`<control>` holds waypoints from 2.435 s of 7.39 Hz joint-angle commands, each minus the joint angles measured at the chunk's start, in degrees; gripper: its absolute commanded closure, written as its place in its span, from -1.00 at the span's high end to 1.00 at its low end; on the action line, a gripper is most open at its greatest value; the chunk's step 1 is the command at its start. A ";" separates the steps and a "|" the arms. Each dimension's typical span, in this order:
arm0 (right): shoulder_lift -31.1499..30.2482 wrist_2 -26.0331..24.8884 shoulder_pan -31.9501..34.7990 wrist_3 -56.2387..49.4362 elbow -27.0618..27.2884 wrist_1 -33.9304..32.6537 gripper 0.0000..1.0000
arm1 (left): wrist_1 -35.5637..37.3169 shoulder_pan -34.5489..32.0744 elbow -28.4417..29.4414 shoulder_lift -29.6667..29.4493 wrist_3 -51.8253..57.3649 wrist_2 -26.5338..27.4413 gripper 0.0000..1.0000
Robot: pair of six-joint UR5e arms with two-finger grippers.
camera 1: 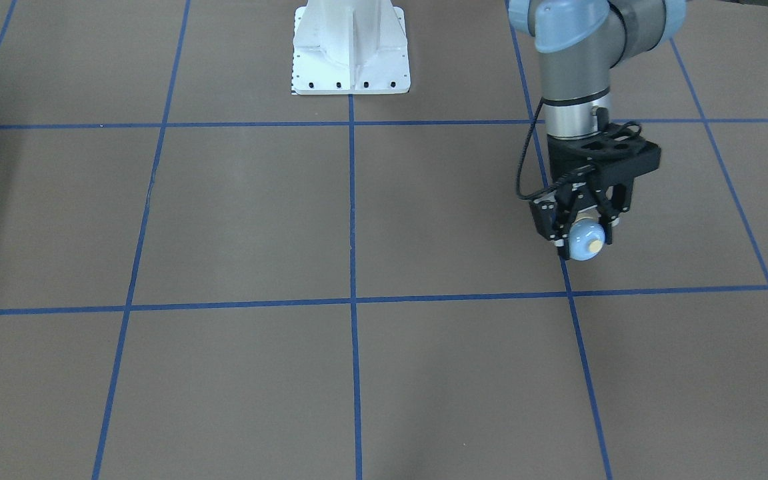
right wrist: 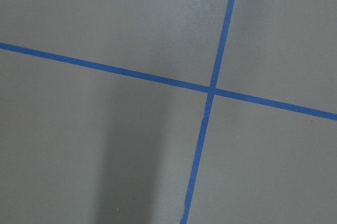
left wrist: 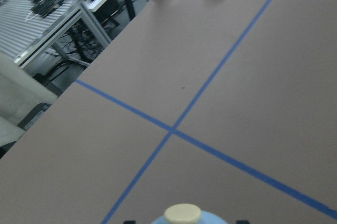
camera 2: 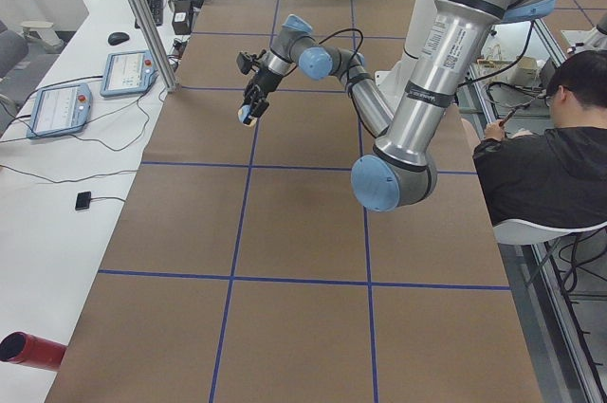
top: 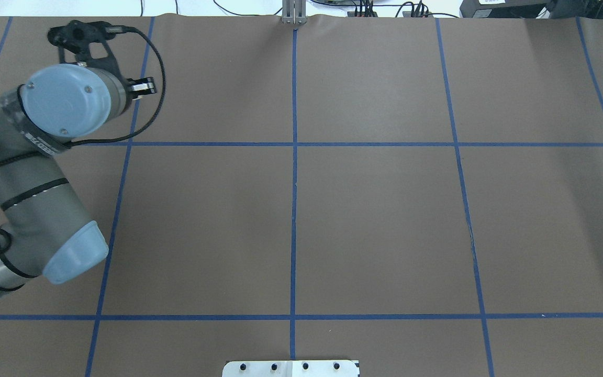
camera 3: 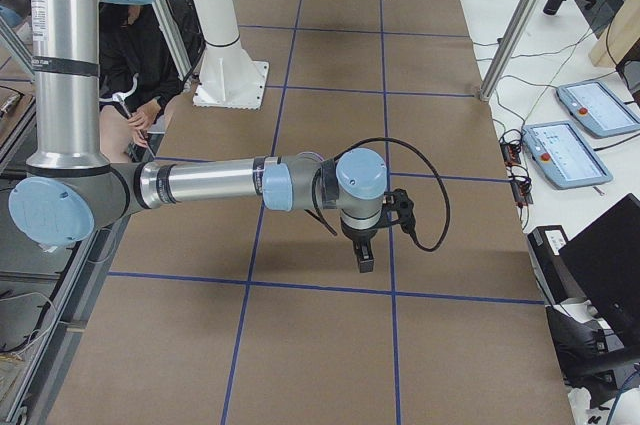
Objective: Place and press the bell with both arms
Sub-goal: 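Carry the blue bell with the left gripper toward the table centre, then lower the bell onto the table centre and open the left gripper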
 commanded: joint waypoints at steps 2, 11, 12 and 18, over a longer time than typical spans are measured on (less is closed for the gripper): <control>0.07 0.00 0.00 0.15 -0.59 -0.01 1.00 | -29.46 5.04 14.08 -5.12 9.53 3.74 -1.00; 0.07 0.18 0.00 1.21 -0.67 -0.01 1.00 | -50.09 20.60 44.67 -22.34 8.92 31.68 -1.00; 0.07 0.18 -0.09 1.30 -0.76 -0.01 1.00 | -50.09 20.69 46.03 -22.72 8.83 32.56 -1.00; 0.07 0.18 -0.09 1.30 -0.94 0.08 1.00 | -49.48 21.31 50.87 -24.92 8.92 32.22 -1.00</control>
